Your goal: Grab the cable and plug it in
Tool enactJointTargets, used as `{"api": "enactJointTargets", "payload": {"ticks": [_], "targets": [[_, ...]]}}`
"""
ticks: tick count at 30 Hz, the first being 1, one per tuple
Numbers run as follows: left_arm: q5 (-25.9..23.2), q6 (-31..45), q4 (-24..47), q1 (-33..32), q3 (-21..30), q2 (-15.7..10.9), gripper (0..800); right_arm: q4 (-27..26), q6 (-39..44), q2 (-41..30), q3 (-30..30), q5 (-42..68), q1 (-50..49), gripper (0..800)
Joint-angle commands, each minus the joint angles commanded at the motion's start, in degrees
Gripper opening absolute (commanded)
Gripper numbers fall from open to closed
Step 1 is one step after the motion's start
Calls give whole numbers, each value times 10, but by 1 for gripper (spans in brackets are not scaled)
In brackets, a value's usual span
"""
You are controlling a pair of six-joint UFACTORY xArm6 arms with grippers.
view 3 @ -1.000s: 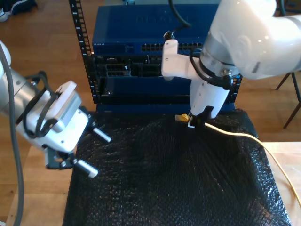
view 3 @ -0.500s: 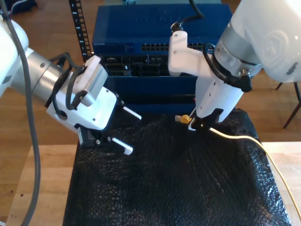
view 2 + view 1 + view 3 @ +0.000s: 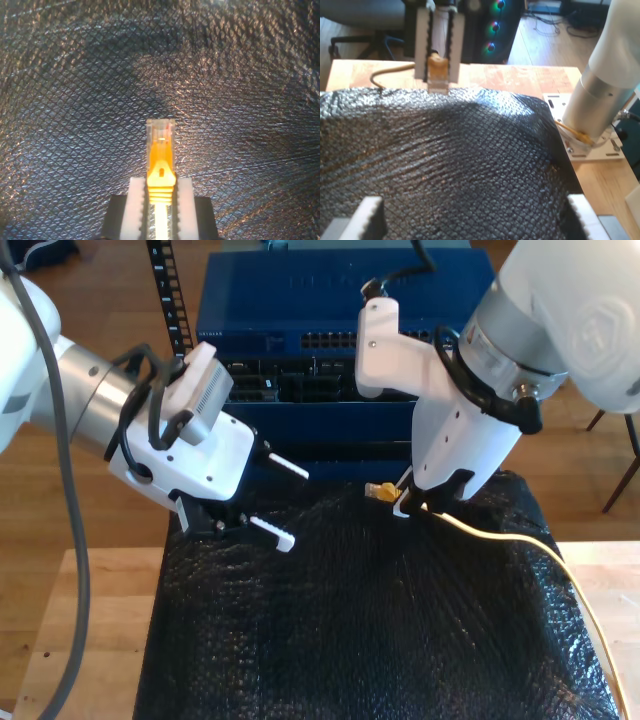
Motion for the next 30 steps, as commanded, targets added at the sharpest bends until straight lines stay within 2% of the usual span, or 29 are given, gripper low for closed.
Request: {"api": "enactJointTargets", "payload": {"ticks": [21, 30], "targets": [[-19, -2, -32, -10, 5, 2, 800, 17, 1, 3, -21, -1, 11, 3], [-17, -1, -79, -13, 4, -1, 799, 32, 1, 4, -22, -1, 11, 3]]}}
